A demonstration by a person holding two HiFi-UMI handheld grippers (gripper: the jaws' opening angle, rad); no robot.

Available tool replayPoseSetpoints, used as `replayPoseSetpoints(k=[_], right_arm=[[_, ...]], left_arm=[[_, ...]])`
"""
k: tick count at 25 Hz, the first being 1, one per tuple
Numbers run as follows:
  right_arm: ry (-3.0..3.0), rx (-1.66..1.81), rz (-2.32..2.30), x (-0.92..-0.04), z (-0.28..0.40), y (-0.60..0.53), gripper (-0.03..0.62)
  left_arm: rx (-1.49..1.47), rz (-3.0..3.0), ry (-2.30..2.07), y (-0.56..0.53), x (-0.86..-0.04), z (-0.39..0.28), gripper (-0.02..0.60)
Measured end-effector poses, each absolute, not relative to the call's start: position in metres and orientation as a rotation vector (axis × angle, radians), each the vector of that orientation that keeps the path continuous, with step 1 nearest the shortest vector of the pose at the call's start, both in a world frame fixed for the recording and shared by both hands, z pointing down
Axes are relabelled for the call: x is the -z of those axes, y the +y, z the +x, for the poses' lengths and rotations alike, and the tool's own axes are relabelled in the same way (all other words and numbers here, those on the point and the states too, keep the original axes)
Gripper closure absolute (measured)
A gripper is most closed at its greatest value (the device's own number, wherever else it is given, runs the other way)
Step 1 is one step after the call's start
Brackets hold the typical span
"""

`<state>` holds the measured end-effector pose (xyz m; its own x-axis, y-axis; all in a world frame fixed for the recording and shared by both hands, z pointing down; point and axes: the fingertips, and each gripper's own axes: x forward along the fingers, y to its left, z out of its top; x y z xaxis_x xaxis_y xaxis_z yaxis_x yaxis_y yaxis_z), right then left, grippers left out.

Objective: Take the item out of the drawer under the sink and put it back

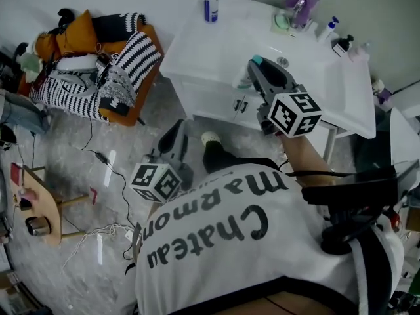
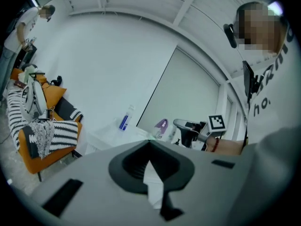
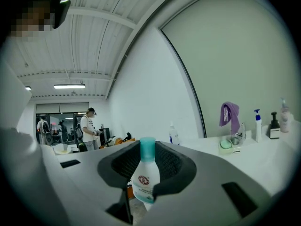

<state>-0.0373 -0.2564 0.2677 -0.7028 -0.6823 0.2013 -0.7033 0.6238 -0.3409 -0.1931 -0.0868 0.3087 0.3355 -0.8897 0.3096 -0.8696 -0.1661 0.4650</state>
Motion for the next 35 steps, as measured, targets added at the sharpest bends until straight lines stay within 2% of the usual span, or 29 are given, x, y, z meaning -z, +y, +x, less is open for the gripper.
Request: replayPoseSetpoints(k=[14,35], right_arm=[[-2.689,-0.675,1.347,-0.304,-0.040,-0.377,0.493],[-2.643,-0.741,1.427,-0.378,-0.062,-0.532,0.493]], left_arm=[[-0.028,2.141,-1.256,-0.234,-0.337,-0.183,0.572],[-0.313,2.191,-0.938,-0.385,-0.409,-0.152,0.572]])
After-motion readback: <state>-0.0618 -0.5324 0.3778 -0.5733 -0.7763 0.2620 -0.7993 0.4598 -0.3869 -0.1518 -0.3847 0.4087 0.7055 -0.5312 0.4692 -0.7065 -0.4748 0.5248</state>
